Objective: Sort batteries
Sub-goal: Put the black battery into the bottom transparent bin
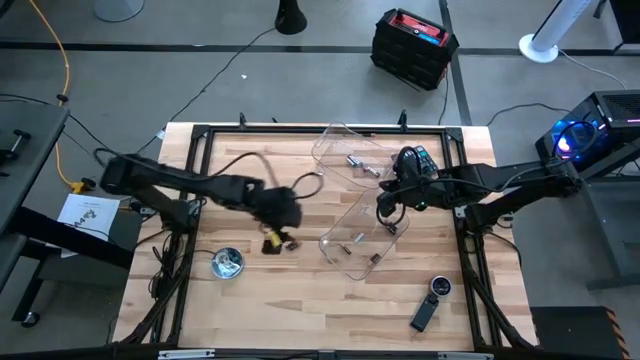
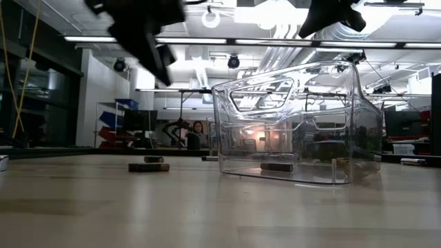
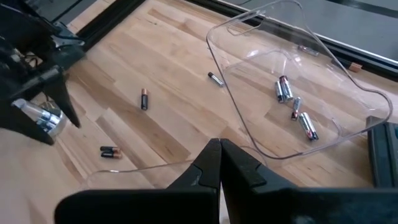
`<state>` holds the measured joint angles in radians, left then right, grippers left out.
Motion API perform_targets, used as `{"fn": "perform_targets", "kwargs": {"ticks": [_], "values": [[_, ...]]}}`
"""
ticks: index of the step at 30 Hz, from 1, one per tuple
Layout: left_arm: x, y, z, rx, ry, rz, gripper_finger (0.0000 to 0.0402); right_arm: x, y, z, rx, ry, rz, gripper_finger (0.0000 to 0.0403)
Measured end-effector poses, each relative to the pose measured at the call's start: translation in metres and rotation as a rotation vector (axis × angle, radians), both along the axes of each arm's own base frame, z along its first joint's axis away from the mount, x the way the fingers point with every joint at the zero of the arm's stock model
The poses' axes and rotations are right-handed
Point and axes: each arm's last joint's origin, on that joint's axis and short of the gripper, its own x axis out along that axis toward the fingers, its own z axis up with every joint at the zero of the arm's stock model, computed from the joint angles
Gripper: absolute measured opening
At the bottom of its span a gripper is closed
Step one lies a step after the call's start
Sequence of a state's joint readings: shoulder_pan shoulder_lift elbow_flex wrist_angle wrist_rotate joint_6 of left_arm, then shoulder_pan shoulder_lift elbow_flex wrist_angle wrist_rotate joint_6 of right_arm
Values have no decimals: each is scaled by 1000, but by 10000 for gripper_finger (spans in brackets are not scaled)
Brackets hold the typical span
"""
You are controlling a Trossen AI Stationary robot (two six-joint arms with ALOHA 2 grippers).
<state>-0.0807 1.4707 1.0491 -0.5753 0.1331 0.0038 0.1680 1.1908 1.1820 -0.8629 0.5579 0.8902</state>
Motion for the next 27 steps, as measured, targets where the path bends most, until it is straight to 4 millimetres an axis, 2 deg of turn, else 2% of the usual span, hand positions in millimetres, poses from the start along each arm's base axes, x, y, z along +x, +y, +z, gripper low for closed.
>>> {"fn": "perform_targets", "kwargs": {"ticks": [4, 7, 11, 14, 18, 27], "values": [[-33, -5, -37, 3, -1, 111, 180, -1, 0, -1, -2, 11, 0, 0], [-42, -11, -56, -16, 12, 156, 175, -1, 0, 0, -8, 9, -5, 0], [-39, -17, -74, 16, 54, 191, 168, -1, -1, -1, -17, 11, -13, 0], [-27, -21, -77, 24, 27, 226, 164, -1, -1, 0, -30, 9, -23, 0], [-20, -26, -91, 40, 69, 260, 161, -1, -1, -1, -31, 12, -23, 0], [-17, -27, -111, 85, 124, 329, 160, -2, -1, -1, -33, 23, -24, 0]]}}
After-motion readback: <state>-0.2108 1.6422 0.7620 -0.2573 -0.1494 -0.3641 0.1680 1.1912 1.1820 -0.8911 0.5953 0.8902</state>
